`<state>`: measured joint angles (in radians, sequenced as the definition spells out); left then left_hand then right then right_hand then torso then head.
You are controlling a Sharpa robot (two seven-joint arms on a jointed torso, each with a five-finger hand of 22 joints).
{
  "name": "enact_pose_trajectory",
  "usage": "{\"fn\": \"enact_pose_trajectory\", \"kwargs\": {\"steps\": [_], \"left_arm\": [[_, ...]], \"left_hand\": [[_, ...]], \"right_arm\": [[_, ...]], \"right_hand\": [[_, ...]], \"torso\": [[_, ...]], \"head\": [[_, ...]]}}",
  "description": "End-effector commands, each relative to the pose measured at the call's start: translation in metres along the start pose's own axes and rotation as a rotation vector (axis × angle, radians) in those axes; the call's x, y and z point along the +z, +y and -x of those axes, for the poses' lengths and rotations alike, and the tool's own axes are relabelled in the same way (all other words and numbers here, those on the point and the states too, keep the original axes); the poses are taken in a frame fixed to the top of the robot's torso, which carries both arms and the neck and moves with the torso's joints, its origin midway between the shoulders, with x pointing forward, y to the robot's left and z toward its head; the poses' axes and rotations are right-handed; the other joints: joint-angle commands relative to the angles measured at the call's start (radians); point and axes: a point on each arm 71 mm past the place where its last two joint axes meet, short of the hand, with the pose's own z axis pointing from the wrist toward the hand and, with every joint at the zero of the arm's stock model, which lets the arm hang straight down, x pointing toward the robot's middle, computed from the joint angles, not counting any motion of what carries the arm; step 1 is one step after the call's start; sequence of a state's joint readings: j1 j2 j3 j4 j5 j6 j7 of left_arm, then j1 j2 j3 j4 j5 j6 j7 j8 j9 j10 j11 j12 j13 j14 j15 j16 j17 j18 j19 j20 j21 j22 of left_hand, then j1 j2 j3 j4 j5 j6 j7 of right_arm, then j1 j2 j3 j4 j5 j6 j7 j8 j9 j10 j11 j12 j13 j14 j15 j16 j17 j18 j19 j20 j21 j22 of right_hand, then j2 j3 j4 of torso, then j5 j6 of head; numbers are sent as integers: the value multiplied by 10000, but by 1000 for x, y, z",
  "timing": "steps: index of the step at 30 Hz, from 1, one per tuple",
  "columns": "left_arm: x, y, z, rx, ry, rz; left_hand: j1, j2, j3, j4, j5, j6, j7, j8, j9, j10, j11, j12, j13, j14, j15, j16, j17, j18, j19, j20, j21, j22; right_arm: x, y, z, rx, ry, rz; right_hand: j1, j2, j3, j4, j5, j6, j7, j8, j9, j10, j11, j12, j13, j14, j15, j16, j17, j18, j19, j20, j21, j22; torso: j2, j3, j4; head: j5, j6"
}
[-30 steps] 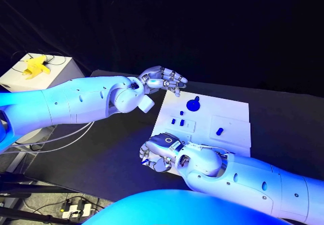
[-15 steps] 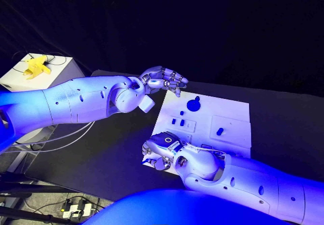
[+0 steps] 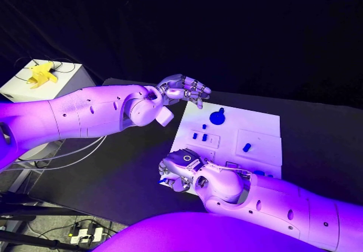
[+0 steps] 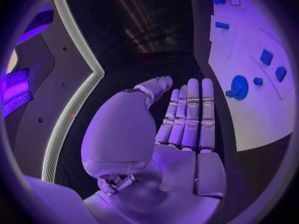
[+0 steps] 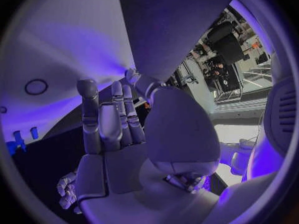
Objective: Assemble the parts on the task board
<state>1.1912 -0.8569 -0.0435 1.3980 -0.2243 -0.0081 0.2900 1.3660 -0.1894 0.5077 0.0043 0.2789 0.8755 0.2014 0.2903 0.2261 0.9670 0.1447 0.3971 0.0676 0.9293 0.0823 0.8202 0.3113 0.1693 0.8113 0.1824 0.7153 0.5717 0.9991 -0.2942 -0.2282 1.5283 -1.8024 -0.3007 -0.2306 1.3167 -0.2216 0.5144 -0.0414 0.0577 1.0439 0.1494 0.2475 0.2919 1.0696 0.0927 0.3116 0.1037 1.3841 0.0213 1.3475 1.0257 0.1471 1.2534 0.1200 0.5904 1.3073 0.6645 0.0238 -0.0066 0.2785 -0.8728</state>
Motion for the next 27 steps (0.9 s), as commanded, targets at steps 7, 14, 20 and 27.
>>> {"fn": "enact_pose_trajectory", "kwargs": {"steps": [7, 14, 20, 27], "left_arm": [[0, -1, -2, -75, 160, -60], [0, -1, -2, -76, 162, -56], [0, -1, -2, -73, 153, -49], [0, -1, -2, -70, 145, -41]], "left_hand": [[56, 18, -50, 2, -23, 23, 54, -60, -10, 44, 5, -63, 11, 93, -1, -59, -7, 104, 41, -23, -46, 11], [56, 18, -50, 2, -23, 23, 54, -60, -10, 44, 5, -63, 11, 93, -1, -59, -7, 104, 41, -23, -46, 11], [56, 18, -50, 2, -23, 23, 54, -60, -10, 44, 5, -63, 11, 93, -1, -59, -7, 104, 41, -23, -46, 11], [56, 18, -50, 2, -23, 23, 54, -60, -10, 44, 5, -63, 11, 93, -1, -59, -7, 104, 41, -23, -46, 11]], "right_arm": [[1, 5, -3, -130, 318, 193], [2, 6, -5, -122, 405, 227], [3, 5, -6, -86, 488, 236], [4, 4, -8, -143, 659, 184]], "right_hand": [[113, -19, -97, -5, -62, 110, -45, 94, 6, 35, -43, 75, 20, -31, -65, 82, 29, 16, 105, -21, 105, 508], [98, -36, -150, 11, -84, 133, -54, 109, 9, 54, -52, 99, 26, -26, -75, 90, 29, 14, 119, -30, 117, 512], [108, -9, -186, 32, -92, 165, -72, 130, 15, 80, -69, 124, 32, -14, -89, 102, 40, 5, 150, -41, 176, 526], [109, 77, -225, 90, -92, 208, -94, 157, 23, 106, -87, 148, 35, -4, -106, 112, 41, 4, 165, -57, 169, 526]], "torso": [[1, 2, -2], [9, -10, -2], [4, -4, -4], [-6, -3, -10]], "head": [[4, 2], [13, 2], [25, 2], [38, 2]]}}
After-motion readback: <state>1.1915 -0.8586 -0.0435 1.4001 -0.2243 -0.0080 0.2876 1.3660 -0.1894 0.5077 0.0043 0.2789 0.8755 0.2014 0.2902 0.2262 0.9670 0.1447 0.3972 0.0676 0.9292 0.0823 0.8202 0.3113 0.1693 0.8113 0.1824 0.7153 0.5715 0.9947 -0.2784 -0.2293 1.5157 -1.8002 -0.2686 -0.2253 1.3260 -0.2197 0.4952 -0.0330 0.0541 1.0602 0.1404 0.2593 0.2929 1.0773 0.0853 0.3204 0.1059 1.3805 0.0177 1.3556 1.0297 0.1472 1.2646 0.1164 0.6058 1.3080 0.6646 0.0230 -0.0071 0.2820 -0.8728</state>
